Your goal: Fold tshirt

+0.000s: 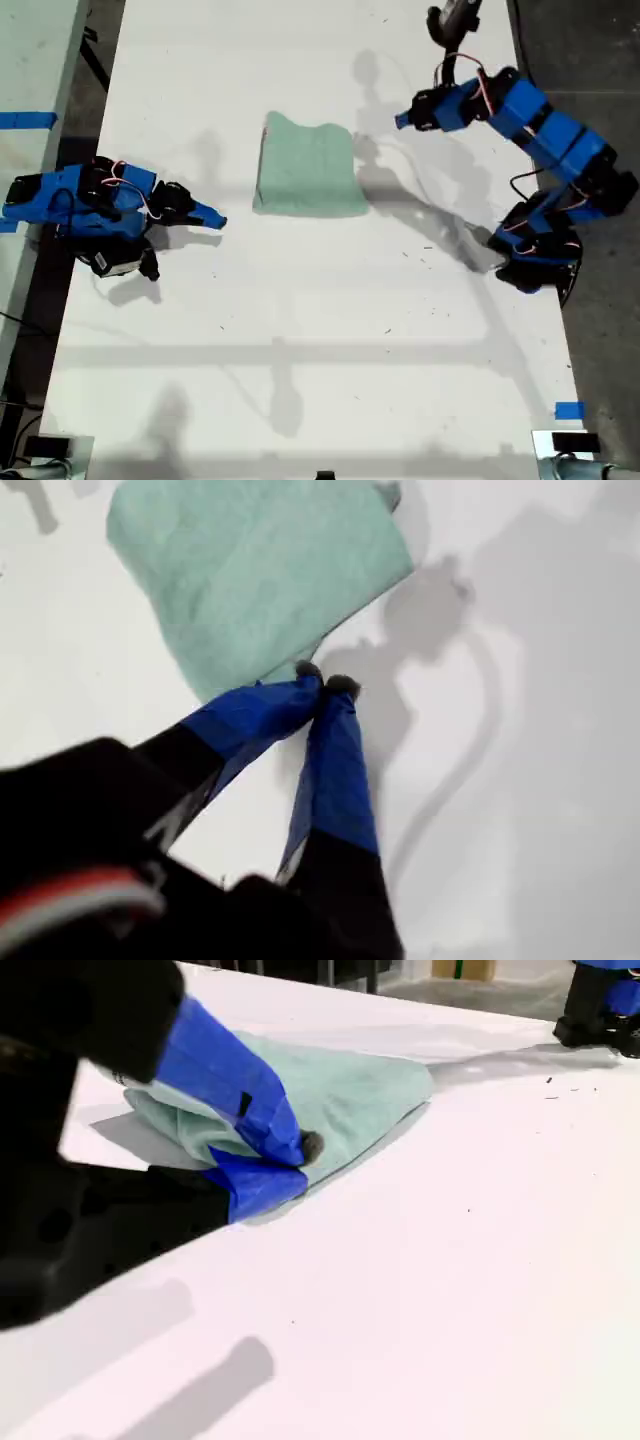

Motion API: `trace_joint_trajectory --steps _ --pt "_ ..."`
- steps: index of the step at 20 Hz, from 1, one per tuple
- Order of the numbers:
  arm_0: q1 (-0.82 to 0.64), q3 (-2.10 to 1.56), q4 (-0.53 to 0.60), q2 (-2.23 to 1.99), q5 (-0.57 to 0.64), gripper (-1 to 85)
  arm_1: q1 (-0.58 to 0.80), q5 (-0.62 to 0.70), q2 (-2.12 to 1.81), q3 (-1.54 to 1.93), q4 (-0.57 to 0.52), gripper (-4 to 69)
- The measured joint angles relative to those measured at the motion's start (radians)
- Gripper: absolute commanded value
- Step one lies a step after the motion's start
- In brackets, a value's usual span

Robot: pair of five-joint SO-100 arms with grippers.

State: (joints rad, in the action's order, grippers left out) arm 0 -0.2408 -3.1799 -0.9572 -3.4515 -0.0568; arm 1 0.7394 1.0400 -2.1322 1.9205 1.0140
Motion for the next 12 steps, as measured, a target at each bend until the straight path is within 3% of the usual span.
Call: trace_joint_trajectory --steps 2,6,10,12 --pt "-0.005 -0.006 -0.078 -0.043 -0.005 0.1 -0.121 -0.135 -0.258 0.259 0.017 2.9" --pt "-0.005 -0.008 -0.087 -0.043 -0.048 0.2 -0.341 -0.46 -0.69 0.75 0.023 2.9" --pt "0.011 -0.008 -0.087 -0.044 -0.103 0.1 -0.512 -0.767 -1.282 1.112 0.23 3.5" --pt "0.011 -0.008 -0.087 -0.044 -0.107 0.1 -0.572 -0.847 -1.284 1.137 0.238 11.0"
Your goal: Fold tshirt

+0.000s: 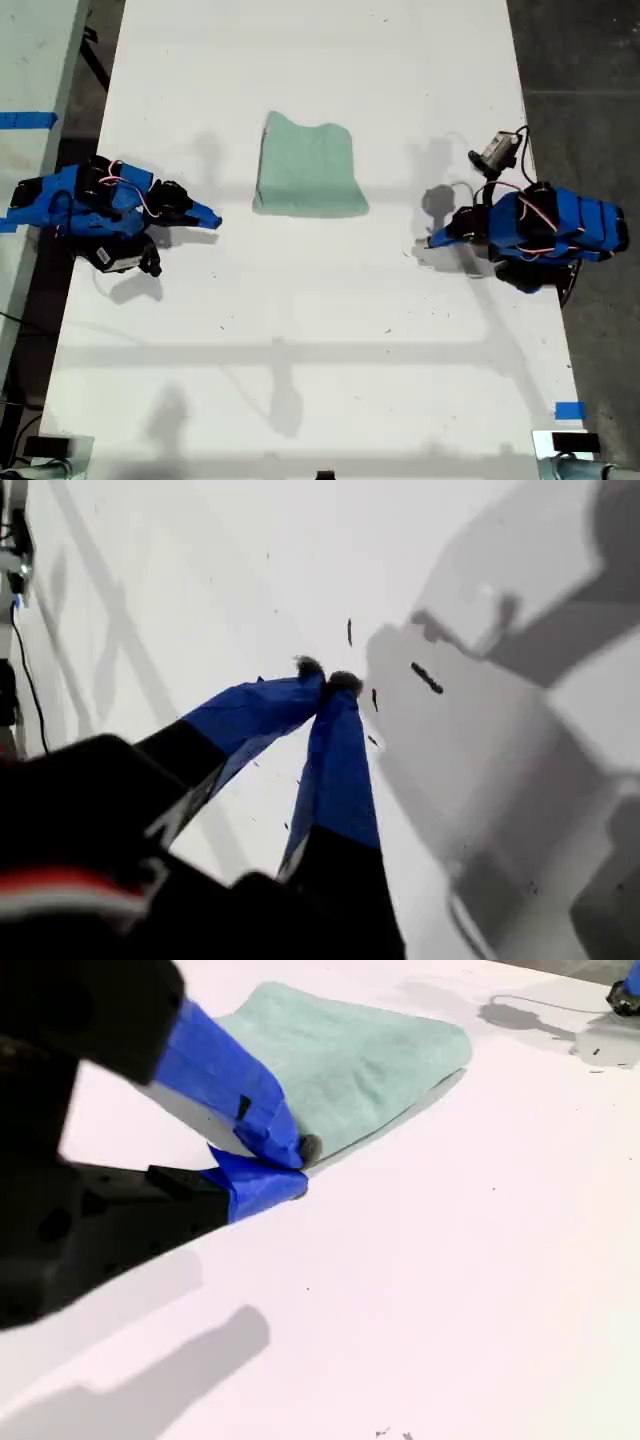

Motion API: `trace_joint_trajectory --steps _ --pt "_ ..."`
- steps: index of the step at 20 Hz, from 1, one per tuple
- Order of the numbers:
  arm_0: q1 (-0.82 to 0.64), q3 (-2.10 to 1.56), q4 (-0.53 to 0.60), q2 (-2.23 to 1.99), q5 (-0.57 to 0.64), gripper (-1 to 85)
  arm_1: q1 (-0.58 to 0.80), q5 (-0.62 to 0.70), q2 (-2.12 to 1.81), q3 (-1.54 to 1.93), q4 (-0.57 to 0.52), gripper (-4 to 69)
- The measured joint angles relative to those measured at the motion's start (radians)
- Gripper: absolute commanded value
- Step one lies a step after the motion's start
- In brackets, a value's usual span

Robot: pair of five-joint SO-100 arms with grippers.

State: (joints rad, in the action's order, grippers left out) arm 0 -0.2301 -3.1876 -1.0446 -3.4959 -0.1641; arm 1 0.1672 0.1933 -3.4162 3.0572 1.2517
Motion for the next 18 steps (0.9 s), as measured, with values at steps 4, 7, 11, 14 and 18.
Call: trace_joint_trajectory --steps 4,7,11,14,18 --pt "0.037 0.0 0.0 0.0 0.002 0.4 -0.048 -0.098 -0.049 0.008 0.008 12.7" --pt "0.124 0.0 0.0 0.0 0.02 5.2 -0.048 0.153 -0.058 0.008 0.003 12.3" --pt "0.202 0.0 0.0 0.002 0.023 5.8 -0.048 0.604 -0.06 0.008 0.011 9.2" --pt "0.225 0.0 0.0 0.002 0.023 5.9 -0.046 0.624 -0.06 0.008 0.012 8.3" --pt "0.233 0.0 0.0 0.002 0.023 6.1 -0.046 0.629 -0.06 0.008 0.014 7.5"
